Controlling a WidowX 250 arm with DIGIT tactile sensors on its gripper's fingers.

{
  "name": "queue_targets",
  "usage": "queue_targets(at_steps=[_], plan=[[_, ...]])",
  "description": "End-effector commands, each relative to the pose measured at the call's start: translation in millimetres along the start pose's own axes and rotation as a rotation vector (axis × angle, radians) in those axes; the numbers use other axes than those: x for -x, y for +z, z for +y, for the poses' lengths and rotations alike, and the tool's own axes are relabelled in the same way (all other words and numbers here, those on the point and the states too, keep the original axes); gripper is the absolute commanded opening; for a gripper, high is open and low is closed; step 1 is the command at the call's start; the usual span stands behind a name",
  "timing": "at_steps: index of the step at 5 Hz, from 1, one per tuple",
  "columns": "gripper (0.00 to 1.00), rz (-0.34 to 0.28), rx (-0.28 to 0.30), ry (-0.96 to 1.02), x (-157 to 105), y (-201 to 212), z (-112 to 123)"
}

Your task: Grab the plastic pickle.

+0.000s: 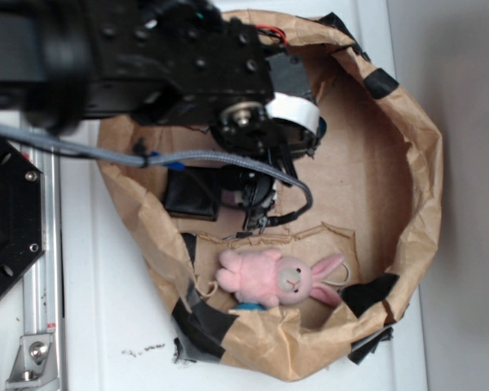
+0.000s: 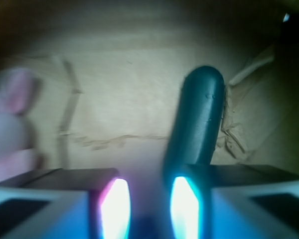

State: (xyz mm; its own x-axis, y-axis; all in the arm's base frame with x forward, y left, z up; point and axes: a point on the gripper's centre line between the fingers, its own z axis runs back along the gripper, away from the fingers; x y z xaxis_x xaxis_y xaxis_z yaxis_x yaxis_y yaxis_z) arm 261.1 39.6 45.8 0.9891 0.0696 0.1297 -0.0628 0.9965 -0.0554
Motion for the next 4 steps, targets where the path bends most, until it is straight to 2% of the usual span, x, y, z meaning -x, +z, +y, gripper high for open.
queue_targets(at_steps=[1,2,3,4], plan=[[1.0,0.03,0.013,0.062,1,-14,36],[1.0,0.066,0.013,0.069,1,-22,39],[0.0,0.042,0.013,0.071,1,-20,35],[0.0,0.034,0.001,0.056,2,-20,27]])
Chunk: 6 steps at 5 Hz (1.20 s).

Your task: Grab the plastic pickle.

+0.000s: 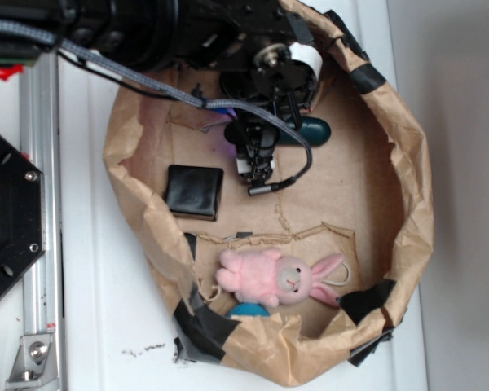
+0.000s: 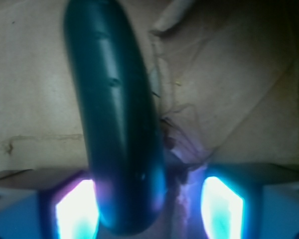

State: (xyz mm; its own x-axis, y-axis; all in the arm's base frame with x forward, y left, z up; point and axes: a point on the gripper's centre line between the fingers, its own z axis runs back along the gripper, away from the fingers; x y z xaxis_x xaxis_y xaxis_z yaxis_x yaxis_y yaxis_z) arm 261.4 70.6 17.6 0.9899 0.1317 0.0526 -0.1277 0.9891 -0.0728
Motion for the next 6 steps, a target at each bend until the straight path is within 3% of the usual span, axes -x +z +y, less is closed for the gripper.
queue_targets(at_steps=[1,3,4,5,6], plan=[[0.0,-0.043,-0.029,-0.071,2,9,-17],[0.0,-0.181,-0.012,-0.213,6,106,-68],[0.0,-0.176,0.022,-0.227,10,138,-78],[0.0,-0.172,0.031,-0.193,14,149,-70],[0.0,-0.164,0.005,-0.166,11,148,-58]])
